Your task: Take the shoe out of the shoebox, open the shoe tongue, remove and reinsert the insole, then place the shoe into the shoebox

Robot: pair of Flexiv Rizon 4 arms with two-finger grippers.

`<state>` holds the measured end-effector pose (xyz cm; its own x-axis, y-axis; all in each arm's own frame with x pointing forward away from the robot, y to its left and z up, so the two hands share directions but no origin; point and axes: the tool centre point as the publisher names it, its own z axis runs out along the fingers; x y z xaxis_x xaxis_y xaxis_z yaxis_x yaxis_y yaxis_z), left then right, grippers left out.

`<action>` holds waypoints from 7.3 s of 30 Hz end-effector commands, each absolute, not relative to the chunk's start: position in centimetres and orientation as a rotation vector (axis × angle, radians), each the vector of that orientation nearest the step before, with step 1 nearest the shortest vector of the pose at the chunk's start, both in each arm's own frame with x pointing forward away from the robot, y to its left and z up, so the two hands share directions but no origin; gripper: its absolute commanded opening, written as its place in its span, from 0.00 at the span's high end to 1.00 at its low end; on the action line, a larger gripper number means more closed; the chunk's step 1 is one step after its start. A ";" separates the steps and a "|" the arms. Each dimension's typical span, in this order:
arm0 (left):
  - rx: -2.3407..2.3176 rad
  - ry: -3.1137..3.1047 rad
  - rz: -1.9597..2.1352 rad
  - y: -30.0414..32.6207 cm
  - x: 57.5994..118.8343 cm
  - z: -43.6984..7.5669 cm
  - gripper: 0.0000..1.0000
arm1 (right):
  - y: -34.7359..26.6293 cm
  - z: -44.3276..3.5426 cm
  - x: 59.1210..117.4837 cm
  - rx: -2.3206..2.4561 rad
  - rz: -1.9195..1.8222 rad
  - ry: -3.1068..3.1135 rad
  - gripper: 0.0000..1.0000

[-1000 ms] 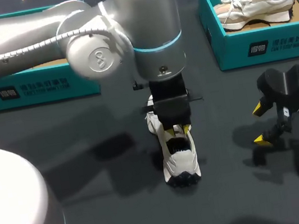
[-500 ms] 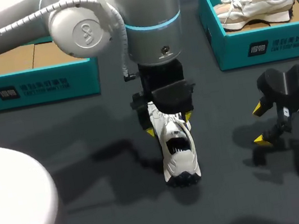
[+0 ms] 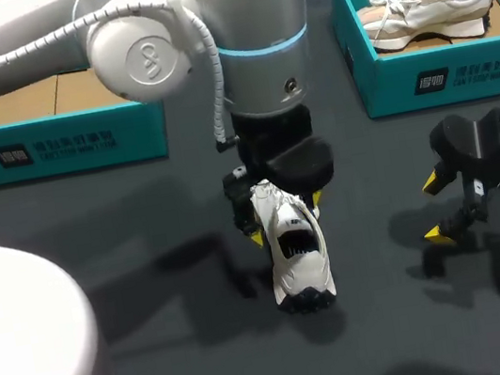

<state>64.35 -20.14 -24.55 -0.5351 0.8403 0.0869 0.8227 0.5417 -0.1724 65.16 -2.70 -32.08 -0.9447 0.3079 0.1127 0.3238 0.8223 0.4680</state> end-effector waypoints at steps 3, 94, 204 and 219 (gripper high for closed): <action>-0.763 -3.096 0.177 -18.0 63.1 -23.7 0.00 | -2.7 -32.0 64.9 -0.516 -0.770 -2.972 0.00; 0.127 -3.111 0.045 -21.9 59.8 -39.5 1.00 | -2.7 -32.0 64.9 -0.516 -0.770 -2.972 0.00; -0.114 -2.999 0.184 23.2 97.7 -16.4 1.00 | -2.7 -32.0 64.9 -0.516 -0.770 -2.972 0.00; -1.128 -2.806 0.068 25.8 100.3 -16.8 1.00 | -2.7 -32.0 64.9 -0.516 -0.770 -2.972 0.00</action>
<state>100.12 25.29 -17.32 -0.8964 0.4352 0.0841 0.4261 0.8983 -0.1069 65.16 -2.71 -32.08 -0.9447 0.3079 0.1127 0.3238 0.8223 0.4680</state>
